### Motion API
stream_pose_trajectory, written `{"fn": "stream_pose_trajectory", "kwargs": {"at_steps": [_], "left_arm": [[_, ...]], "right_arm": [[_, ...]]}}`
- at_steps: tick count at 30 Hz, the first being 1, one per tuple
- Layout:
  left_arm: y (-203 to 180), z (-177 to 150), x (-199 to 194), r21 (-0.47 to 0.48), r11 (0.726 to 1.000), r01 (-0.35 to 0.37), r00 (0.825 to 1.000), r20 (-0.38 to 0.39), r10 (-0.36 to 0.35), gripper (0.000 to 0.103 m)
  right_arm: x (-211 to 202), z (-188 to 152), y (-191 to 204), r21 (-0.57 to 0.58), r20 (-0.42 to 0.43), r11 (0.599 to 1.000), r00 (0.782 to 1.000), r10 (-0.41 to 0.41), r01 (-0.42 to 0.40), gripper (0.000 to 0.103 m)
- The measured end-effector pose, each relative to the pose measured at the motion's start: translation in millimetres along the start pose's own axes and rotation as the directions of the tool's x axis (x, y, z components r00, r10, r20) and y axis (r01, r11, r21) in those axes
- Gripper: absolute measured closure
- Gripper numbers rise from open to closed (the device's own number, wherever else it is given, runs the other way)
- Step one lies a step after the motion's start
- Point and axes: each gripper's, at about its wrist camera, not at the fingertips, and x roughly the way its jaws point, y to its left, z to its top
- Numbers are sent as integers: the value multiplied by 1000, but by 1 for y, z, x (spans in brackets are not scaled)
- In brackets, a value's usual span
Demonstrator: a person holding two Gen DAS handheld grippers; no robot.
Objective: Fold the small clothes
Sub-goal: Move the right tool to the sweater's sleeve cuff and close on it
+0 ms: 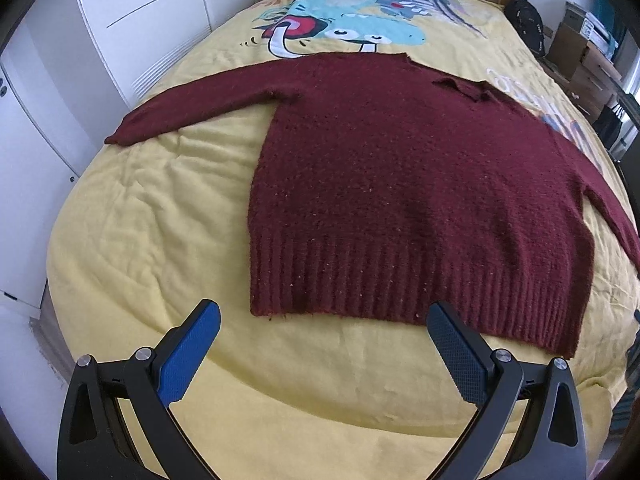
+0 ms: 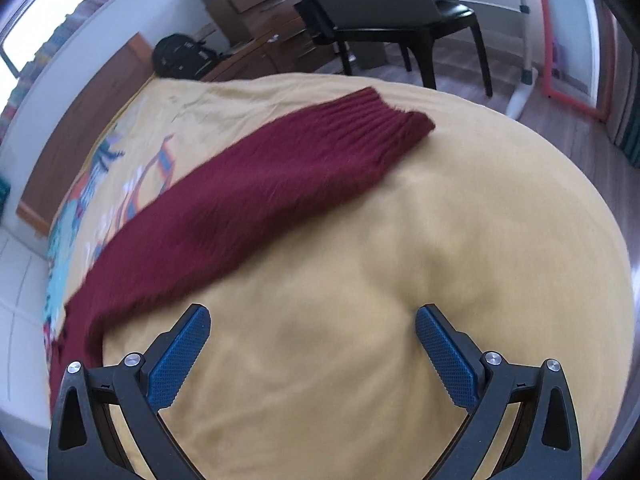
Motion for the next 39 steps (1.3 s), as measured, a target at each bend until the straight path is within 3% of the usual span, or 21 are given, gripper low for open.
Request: {"fn": "stream_pose_trajectory", "kwargs": {"at_steps": [8,12,17,22,28,39], "left_arm": [[2,6,14,-13,1000,-25,999,-22,25,1],[2,8,20,-17,999,-32,999,-34,32,1],[2,8,28,-22,999,-37,998,-50,36,1],[4,8,35,-30,999,-42,997,-66,40,1],[8,9,39,-42,998,-37,997,-71,34,1],[23,10,42,-84,996,-20,998,-65,15,1]], "right_arm": [[27,48,-19,128,50,992,999,5,-12,8],[36,67,-30,209,77,977,997,22,-38,28],[46,80,-37,278,102,957,993,59,-85,31],[55,88,-40,309,99,944,991,88,-115,62],[60,95,-42,342,94,927,987,127,-152,82],[48,103,-12,311,95,920,971,218,-237,88]]}}
